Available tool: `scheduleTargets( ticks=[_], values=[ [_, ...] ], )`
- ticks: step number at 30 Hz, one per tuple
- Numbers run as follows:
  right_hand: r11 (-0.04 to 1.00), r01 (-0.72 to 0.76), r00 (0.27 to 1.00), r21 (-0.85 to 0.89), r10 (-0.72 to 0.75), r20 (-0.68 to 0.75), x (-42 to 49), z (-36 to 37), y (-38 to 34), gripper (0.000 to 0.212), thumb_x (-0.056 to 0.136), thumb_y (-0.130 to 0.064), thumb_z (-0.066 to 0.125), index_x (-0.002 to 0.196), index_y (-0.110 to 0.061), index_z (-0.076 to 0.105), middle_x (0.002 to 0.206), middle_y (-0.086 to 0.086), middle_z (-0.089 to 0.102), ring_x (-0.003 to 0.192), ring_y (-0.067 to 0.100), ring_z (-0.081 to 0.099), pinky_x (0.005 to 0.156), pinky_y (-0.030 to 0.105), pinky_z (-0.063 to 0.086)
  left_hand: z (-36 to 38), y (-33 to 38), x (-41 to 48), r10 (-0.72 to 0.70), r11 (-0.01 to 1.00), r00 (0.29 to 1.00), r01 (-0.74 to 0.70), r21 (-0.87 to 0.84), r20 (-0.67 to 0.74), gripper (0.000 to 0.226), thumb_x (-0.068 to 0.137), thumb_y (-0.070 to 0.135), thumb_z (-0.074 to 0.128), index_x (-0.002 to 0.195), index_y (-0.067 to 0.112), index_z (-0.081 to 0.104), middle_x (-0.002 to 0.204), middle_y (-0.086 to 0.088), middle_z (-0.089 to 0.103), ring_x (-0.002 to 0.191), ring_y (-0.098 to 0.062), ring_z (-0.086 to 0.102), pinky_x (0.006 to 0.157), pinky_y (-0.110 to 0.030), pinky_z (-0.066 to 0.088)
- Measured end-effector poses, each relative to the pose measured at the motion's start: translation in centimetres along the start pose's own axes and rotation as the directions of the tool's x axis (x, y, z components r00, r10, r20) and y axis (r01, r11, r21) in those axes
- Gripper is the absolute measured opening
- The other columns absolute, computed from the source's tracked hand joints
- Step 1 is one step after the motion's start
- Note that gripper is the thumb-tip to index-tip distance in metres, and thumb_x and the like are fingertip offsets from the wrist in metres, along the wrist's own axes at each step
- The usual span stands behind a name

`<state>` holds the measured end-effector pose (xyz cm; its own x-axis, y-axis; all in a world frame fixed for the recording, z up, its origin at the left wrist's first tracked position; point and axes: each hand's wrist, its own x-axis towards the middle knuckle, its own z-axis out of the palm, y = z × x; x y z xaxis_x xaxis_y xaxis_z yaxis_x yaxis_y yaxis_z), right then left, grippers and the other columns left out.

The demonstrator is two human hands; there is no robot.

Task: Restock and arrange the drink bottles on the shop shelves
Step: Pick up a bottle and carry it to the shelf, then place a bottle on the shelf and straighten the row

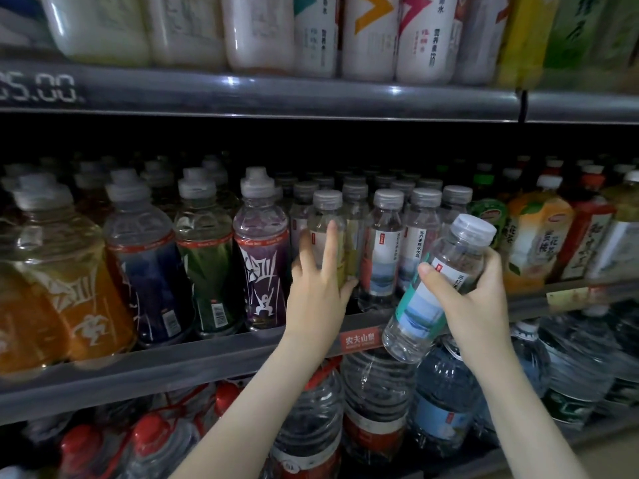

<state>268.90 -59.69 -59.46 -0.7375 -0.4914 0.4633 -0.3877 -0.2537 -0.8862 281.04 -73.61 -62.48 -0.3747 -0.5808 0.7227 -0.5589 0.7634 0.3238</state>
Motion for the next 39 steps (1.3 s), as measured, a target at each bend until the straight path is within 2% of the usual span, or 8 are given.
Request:
scheduleTargets(
  ticks=[4,7,11,18,26,35,37,39],
  values=[
    [1.0,-0.004,1.0,-0.003,0.004,0.015,-0.1,0.1,0.3,0.057,0.075,-0.028,0.078,0.123,-0.029,0.046,0.109,-0.014,0.063,0.101,0.004,0.061,0.092,0.042,0.052,-0.7,0.4,0.7,-0.08,0.986,0.99,0.095,-0.134,0.118,0.103,0.085,0.026,0.069,0.144,0.044,-0.014,0.134,-0.025,0.041,0.095,-0.04,0.06,0.073,-0.039,0.05],
    [1.0,-0.009,1.0,-0.006,0.009,0.027,-0.1,0.2,0.4,0.061,0.073,-0.033,0.078,0.124,-0.03,0.046,0.111,-0.013,0.063,0.103,0.006,0.062,0.092,0.045,0.052,-1.0,0.3,0.6,-0.11,0.943,0.986,0.142,-0.302,0.122,0.102,0.088,0.025,0.066,0.134,0.051,-0.021,0.126,-0.019,0.045,0.083,-0.031,0.061,0.073,-0.037,0.052],
    [1.0,-0.006,1.0,0.006,0.006,0.023,-0.4,0.3,0.5,0.06,0.074,-0.032,0.078,0.125,-0.029,0.046,0.112,-0.012,0.063,0.104,0.008,0.061,0.092,0.045,0.051,-0.6,0.9,0.7,-0.083,0.94,0.986,0.125,-0.317,0.142,0.105,0.089,0.023,0.066,0.128,0.055,-0.026,0.125,-0.018,0.045,0.076,-0.027,0.059,0.072,-0.033,0.052],
    [1.0,-0.012,1.0,0.006,0.012,-0.006,-0.7,-1.2,0.7,0.058,0.075,-0.028,0.077,0.124,-0.028,0.046,0.106,-0.017,0.062,0.095,-0.001,0.061,0.087,0.035,0.051,1.0,1.8,1.5,-0.07,0.973,0.986,0.101,-0.209,0.151,0.106,0.088,0.026,0.066,0.129,0.046,-0.029,0.131,-0.022,0.04,0.08,-0.032,0.061,0.07,-0.036,0.052],
    [0.999,-0.031,0.998,-0.011,0.03,-0.062,-0.4,-2.4,1.1,0.057,0.076,-0.03,0.078,0.124,-0.029,0.046,0.11,-0.011,0.063,0.101,0.009,0.062,0.09,0.045,0.052,0.8,2.5,1.7,-0.11,0.979,0.979,0.136,-0.155,0.17,0.102,0.087,0.031,0.068,0.146,0.036,-0.015,0.131,-0.021,0.039,0.079,-0.03,0.06,0.067,-0.034,0.052],
    [0.998,-0.021,0.995,-0.054,0.016,-0.095,-0.1,-3.6,0.8,0.057,0.076,-0.029,0.078,0.123,-0.031,0.046,0.106,-0.017,0.062,0.096,0.0,0.06,0.085,0.036,0.05,1.2,3.4,2.0,-0.123,0.985,0.98,0.14,-0.102,0.157,0.095,0.088,0.036,0.064,0.151,0.026,-0.007,0.132,-0.023,0.038,0.092,-0.034,0.059,0.072,-0.037,0.053],
    [0.997,-0.022,0.993,-0.068,0.014,-0.121,0.0,-3.9,0.8,0.059,0.075,-0.031,0.078,0.124,-0.029,0.046,0.106,-0.015,0.062,0.097,0.003,0.06,0.084,0.038,0.05,1.2,3.5,1.8,-0.131,0.982,0.978,0.15,-0.111,0.162,0.096,0.087,0.037,0.064,0.151,0.026,-0.007,0.135,-0.024,0.035,0.1,-0.037,0.057,0.075,-0.038,0.053],
    [0.997,-0.023,0.99,-0.08,0.011,-0.144,0.0,-4.5,0.8,0.059,0.076,-0.031,0.078,0.125,-0.028,0.045,0.106,-0.014,0.061,0.097,0.005,0.059,0.081,0.036,0.048,1.5,4.0,1.5,-0.094,0.995,0.995,0.095,-0.026,0.036,0.097,0.083,0.038,0.07,0.152,0.023,0.003,0.141,-0.029,0.029,0.118,-0.044,0.046,0.086,-0.047,0.05]
  ],
)
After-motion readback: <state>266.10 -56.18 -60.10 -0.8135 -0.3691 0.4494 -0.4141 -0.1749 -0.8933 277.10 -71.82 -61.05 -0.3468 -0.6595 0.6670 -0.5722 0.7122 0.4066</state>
